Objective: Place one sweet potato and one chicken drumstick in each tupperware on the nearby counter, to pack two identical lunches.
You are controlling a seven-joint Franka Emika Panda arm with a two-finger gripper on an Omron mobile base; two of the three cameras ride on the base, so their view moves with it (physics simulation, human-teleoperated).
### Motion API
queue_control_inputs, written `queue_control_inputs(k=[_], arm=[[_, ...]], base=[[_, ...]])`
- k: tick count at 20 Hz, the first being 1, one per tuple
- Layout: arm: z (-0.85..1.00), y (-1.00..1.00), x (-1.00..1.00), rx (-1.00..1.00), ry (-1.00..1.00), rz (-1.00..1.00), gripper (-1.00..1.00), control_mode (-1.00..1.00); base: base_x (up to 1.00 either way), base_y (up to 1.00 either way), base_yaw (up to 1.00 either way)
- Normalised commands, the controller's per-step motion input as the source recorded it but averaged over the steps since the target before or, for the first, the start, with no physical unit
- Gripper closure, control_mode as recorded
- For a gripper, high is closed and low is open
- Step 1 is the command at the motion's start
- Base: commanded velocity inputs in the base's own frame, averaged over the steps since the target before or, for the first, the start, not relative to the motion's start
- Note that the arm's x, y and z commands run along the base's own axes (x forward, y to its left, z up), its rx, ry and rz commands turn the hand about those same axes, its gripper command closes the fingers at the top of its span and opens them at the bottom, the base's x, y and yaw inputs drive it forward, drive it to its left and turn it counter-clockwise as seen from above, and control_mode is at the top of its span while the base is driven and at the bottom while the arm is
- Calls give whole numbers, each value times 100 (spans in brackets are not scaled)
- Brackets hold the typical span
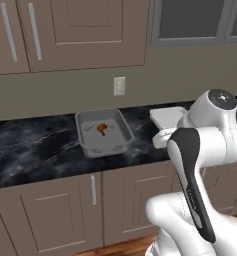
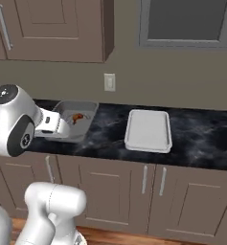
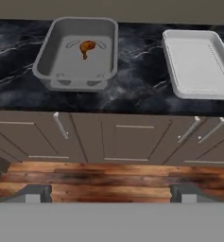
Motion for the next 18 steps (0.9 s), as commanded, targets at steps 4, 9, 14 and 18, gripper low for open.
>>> queue_control_inputs(k=[4,9,14,18], arm=[[0,0,0,0,0,0,-100,100],[0,0,0,0,0,0,-100,100],[0,0,0,0,0,0,-100,100],[0,0,0,0,0,0,-100,100]], base=[[-69,-100,-9],[-13,-100,-1],[0,-100,0],[1,-100,0]])
